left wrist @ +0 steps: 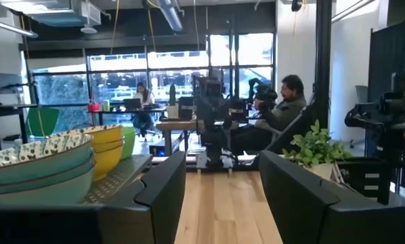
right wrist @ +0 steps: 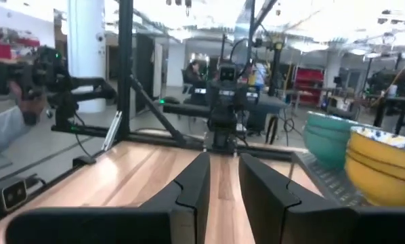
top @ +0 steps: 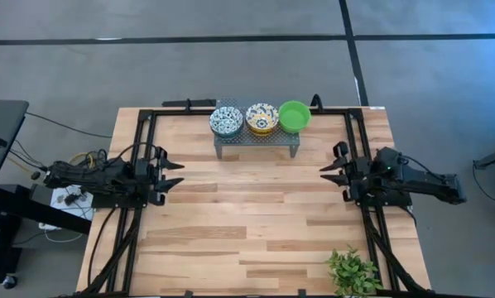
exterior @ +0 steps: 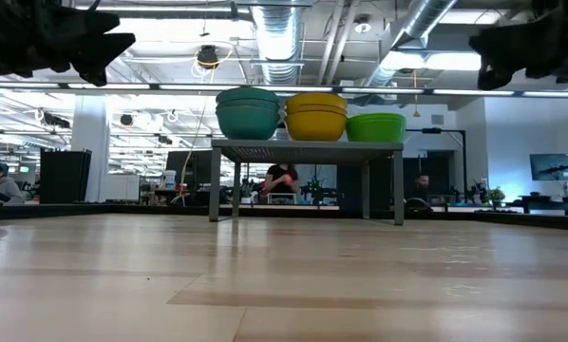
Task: Pick & Place Mini bowls
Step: Return to Home Position
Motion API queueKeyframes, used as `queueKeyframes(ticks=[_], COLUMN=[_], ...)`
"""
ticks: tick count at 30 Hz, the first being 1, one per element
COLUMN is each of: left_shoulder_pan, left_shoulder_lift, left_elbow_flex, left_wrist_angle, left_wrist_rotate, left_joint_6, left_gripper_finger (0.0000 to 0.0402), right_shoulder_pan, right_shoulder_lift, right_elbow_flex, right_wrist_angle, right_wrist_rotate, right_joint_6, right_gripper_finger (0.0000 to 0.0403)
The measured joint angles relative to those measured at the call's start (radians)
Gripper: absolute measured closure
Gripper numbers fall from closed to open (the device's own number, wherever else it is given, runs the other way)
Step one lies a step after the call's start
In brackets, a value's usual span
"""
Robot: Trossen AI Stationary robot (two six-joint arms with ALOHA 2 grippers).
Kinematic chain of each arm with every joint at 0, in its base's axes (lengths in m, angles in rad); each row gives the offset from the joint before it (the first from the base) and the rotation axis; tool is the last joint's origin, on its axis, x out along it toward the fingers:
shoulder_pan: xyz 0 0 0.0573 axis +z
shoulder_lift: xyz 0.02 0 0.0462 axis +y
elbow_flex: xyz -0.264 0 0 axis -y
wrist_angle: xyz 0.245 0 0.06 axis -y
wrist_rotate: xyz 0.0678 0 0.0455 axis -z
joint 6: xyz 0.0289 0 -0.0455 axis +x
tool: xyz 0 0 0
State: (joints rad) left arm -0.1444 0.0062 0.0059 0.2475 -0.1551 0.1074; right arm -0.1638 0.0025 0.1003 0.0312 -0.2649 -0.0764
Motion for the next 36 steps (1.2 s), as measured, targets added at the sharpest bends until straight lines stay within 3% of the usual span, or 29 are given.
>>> queueKeyframes(ticks=[7,18,36], left_shoulder_pan=[0.0,0.0,0.0], left_shoulder_lift=[0.0,0.001,0.001], left_elbow_flex=[0.0,0.0,0.0], left_wrist_angle=[0.001,0.001,0.005], left_wrist_rotate=[0.0,0.0,0.0], left_joint_6=[-0.002,0.015,0.015], left_gripper_finger=[0.0211,0.0211,0.0211], right_shoulder_pan=[-0.011,-0.016,-0.015], right_shoulder_lift=[0.0,0.0,0.0], right_elbow_flex=[-0.091,-0.094,-0.094], right_wrist_angle=[0.175,0.128,0.109], right_wrist_rotate=[0.008,0.181,0.188], right_joint_6=[0.001,0.023,0.024], right_gripper_finger=[0.0328,0.0328,0.0328])
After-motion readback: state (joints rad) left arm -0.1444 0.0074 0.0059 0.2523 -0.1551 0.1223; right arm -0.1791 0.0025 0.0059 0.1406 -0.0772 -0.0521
